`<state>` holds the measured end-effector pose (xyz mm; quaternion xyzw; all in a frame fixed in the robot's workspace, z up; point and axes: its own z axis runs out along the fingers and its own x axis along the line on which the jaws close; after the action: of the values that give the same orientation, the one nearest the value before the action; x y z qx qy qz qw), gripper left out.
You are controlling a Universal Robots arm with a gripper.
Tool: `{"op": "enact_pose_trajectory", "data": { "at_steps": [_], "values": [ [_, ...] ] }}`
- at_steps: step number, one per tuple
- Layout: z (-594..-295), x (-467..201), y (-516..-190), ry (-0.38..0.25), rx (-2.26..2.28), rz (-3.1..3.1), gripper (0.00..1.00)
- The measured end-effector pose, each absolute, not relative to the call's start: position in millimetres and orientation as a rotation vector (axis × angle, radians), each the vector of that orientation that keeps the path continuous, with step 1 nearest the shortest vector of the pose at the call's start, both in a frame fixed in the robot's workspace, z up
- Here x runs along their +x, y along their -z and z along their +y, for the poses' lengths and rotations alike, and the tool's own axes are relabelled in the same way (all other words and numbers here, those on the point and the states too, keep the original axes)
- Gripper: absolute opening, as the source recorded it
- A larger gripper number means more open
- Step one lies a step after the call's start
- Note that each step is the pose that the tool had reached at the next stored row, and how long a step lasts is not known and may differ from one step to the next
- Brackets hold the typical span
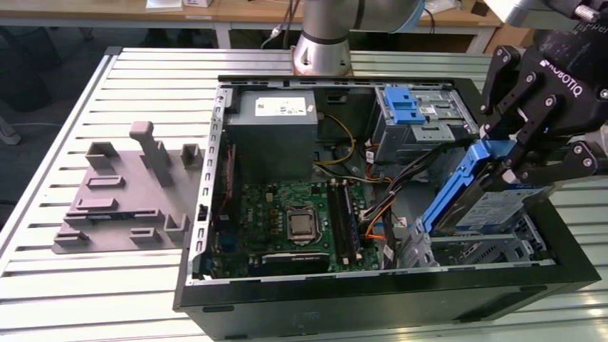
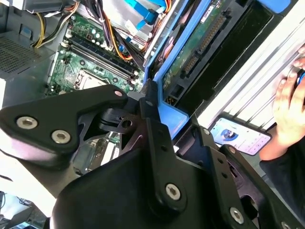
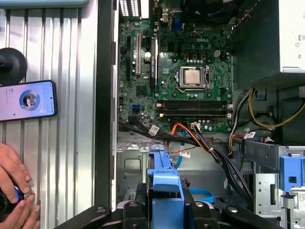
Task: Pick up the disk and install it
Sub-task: 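Insert the disk into the insertion slot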
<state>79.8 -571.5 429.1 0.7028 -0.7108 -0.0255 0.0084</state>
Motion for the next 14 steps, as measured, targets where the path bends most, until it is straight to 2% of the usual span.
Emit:
{"op": "enact_pose_trajectory", "data": {
  "at_steps": [4,5,9,10,11,12,14],
  "values": [
    [-571,80,-423,0.079,2.196,-2.221,0.37],
    [-572,80,-421,0.079,2.196,-2.221,0.44],
    [-571,80,-414,0.079,2.196,-2.221,0.44],
    [-571,80,-412,0.079,2.196,-2.221,0.42],
    [-571,80,-411,0.079,2.196,-2.221,0.36],
    [-571,80,-409,0.079,2.197,-2.221,0.36],
    [-571,80,-406,0.077,2.199,-2.220,0.24]
  ]
}}
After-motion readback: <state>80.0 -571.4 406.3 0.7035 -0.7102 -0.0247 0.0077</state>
